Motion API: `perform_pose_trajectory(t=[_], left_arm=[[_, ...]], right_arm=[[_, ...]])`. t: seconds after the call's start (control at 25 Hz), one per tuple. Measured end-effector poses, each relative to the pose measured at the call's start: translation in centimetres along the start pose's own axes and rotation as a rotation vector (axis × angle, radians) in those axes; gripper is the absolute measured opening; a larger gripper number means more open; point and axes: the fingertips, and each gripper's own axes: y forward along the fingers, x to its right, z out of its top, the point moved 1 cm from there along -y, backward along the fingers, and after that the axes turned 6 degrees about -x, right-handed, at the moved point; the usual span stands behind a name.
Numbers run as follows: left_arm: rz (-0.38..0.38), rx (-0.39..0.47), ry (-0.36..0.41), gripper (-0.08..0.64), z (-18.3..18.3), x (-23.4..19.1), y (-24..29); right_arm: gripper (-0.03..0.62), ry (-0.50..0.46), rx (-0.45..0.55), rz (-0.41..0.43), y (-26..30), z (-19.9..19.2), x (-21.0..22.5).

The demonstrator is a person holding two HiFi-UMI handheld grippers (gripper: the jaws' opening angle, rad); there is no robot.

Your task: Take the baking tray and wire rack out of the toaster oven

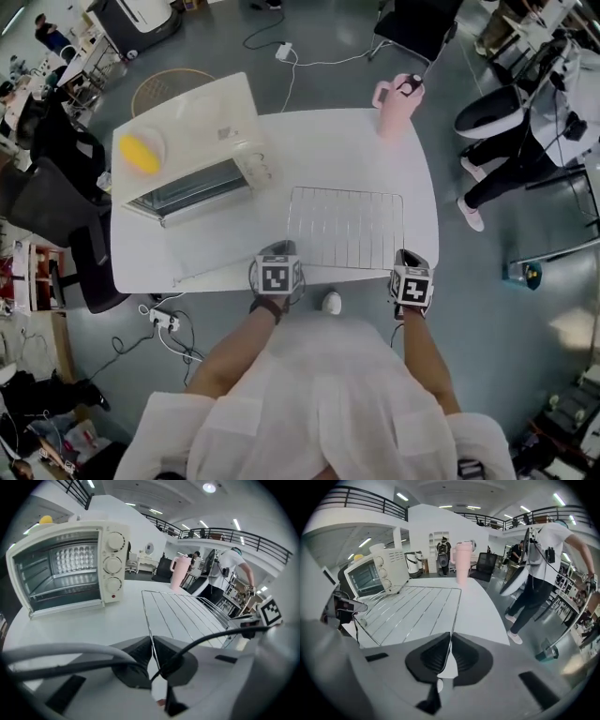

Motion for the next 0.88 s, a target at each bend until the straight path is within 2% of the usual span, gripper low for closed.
perform_pose_trajectory(t=[0.2, 0.36, 0.88], left_arm=[[-0.053, -0.05, 0.032, 0.012, -0.4, 3.6, 3.8], [-0.058, -0.082, 0.05, 0.012, -0.4, 5.2, 5.2], [-0.052, -0.162, 0.022, 0.012, -3.5, 5.9, 8.9]], right_arm=[[0.015, 0.06, -0.026, -0.035, 0.7, -2.4, 4.2], [0.015, 0.096, -0.061, -0.04, 1.7, -4.4, 6.0], [0.015, 0.089, -0.126, -0.008, 4.6, -6.6, 7.2]])
